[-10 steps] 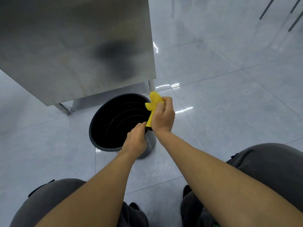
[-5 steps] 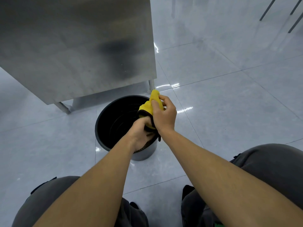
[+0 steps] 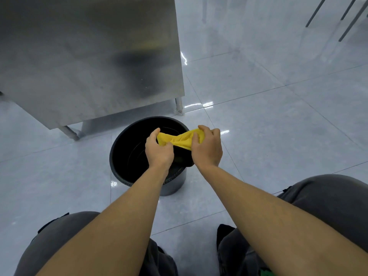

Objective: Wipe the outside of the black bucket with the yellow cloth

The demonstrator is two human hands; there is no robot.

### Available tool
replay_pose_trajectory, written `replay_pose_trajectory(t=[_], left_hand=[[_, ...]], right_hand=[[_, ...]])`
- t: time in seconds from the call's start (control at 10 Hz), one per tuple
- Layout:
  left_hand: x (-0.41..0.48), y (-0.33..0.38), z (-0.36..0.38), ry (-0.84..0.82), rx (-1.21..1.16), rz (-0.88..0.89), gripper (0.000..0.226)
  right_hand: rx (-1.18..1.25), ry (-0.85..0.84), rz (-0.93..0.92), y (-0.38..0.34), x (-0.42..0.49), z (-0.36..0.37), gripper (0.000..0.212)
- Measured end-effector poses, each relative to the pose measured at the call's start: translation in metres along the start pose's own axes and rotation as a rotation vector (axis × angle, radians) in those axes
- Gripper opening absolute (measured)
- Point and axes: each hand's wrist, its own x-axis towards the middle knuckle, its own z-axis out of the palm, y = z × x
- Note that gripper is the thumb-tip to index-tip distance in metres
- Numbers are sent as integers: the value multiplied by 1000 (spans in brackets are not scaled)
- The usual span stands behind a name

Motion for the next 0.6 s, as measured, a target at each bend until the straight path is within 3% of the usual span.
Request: replay_pose_trajectory(t=[0.1, 0.2, 0.3, 0.4, 0.5, 0.6], left_hand=[[-1, -7, 3, -117, 348, 28, 66], [-2, -19, 1, -252, 587, -125, 53], [-7, -24, 0, -381, 688, -126, 27], [-11, -18, -2, -427, 759, -2, 27], [-10, -7, -4, -389, 888, 177, 51], [-7, 13, -10, -316, 978, 368, 51]], right_hand=[[-141, -133, 48, 15, -2, 7, 32], [-184, -253, 170, 22, -5, 12, 37], [-163, -288, 211, 20, -7, 16, 39], [-160, -234, 128, 14, -10, 16, 44], [-138, -163, -41, 2, -10, 19, 44], [-144, -180, -164, -18, -4, 19, 39]])
